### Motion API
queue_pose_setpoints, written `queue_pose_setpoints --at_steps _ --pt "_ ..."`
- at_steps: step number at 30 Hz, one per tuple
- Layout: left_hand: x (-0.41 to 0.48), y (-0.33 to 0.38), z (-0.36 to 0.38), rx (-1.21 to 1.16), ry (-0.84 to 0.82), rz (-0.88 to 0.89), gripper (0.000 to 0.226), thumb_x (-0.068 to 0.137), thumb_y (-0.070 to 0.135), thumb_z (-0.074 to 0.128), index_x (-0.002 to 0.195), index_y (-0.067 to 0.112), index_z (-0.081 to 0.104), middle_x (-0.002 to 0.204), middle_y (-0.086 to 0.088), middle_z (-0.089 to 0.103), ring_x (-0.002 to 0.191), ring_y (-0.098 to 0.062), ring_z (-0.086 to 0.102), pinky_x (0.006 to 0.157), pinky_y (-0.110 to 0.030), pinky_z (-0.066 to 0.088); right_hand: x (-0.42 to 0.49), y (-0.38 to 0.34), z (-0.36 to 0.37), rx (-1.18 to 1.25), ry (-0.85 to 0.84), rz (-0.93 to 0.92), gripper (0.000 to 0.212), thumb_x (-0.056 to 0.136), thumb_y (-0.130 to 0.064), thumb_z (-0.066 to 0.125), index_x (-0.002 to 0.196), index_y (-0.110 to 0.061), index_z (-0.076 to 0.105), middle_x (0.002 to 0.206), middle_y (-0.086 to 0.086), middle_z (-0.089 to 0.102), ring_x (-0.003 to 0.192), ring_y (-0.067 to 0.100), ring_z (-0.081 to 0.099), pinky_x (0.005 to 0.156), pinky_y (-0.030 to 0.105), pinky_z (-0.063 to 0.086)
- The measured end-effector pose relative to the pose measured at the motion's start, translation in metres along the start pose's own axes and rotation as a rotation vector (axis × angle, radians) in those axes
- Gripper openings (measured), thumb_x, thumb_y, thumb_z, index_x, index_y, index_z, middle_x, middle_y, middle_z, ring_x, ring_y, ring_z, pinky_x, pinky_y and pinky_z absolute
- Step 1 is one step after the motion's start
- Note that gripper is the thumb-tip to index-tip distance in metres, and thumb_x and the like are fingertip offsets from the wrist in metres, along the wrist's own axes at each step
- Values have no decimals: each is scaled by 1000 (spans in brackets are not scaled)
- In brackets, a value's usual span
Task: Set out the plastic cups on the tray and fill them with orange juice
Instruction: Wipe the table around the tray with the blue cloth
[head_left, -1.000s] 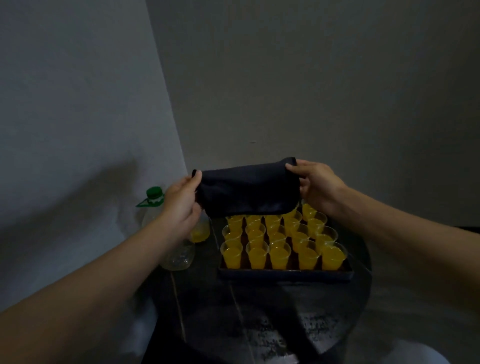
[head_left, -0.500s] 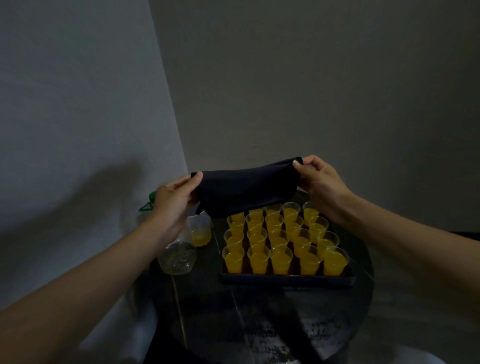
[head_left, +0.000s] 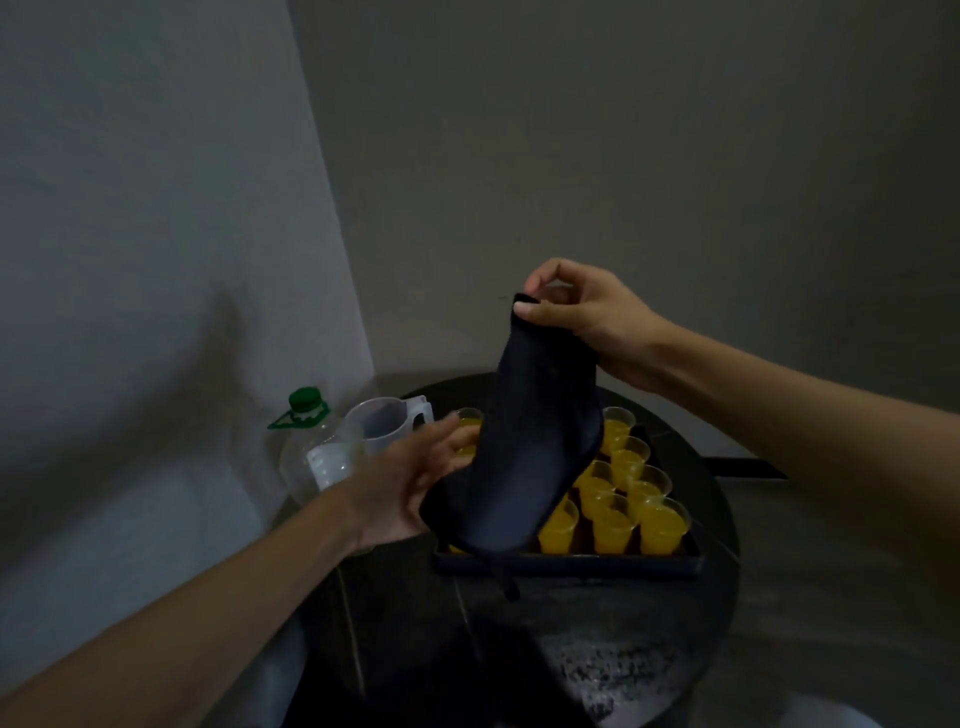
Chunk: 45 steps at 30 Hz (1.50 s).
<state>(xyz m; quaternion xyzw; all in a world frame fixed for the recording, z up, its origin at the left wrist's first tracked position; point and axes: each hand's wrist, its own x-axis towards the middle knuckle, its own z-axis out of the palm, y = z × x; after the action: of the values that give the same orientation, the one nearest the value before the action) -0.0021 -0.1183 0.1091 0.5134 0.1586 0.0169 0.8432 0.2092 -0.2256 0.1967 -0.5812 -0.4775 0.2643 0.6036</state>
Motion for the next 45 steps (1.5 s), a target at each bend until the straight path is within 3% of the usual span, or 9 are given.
queue_pose_setpoints --at_steps 8,12,16,21,23,28,31,35,45 --pt "23 13 32 369 60 264 20 80 30 83 92 14 82 107 -10 77 101 -22 74 83 -30 58 4 -4 -9 -21 -119 136 12 88 -11 72 97 -12 64 88 4 69 79 15 66 66 25 56" --pt "27 19 39 326 1 240 36 90 19 69 126 15 66 120 -6 73 111 -21 70 86 -29 57 5 -6 -20 35 -148 118 12 89 -10 71 97 -14 63 85 3 68 77 15 65 66 27 54" --pt "28 20 47 302 -38 220 32 86 14 68 118 14 70 118 -9 74 108 -22 71 86 -31 58 4 1 -22 27 -104 161 18 88 -15 73 104 -13 65 93 6 69 84 17 67 73 31 57" --pt "30 22 56 181 -32 279 24 99 7 56 123 7 59 100 -10 76 90 -14 74 76 -24 59 -1 50 -22 -9 35 593 27 100 -36 56 83 -15 56 73 10 49 62 20 51 57 22 49" --pt "32 23 56 103 8 305 21 103 8 48 120 9 60 94 -5 77 89 -12 75 75 -23 58 -8 87 -23 -19 64 731 29 101 -40 50 89 -15 56 85 12 52 75 24 51 77 30 52" --pt "41 30 45 -96 165 313 31 100 6 52 129 15 60 114 -7 74 102 -20 73 78 -29 59 -40 100 -19 34 18 908 87 92 -78 25 77 -3 67 80 18 69 72 28 62 72 36 52" --pt "44 28 35 -131 222 300 35 99 3 53 130 16 60 112 -7 74 100 -20 73 78 -30 59 -48 87 -10 293 -103 832 101 85 -86 14 108 -8 73 113 19 72 101 33 67 89 41 47" --pt "43 23 28 -141 218 276 39 100 1 51 135 15 58 114 -9 74 100 -20 73 80 -30 61 -41 76 4 509 -49 648 65 90 -64 53 133 -16 61 129 9 67 122 30 61 112 46 38" --pt "37 23 19 127 278 274 36 96 -7 55 124 15 61 119 -11 73 103 -23 74 76 -32 61 -39 65 7 402 -77 563 40 87 -10 69 127 -14 65 119 11 72 108 30 69 91 42 54"
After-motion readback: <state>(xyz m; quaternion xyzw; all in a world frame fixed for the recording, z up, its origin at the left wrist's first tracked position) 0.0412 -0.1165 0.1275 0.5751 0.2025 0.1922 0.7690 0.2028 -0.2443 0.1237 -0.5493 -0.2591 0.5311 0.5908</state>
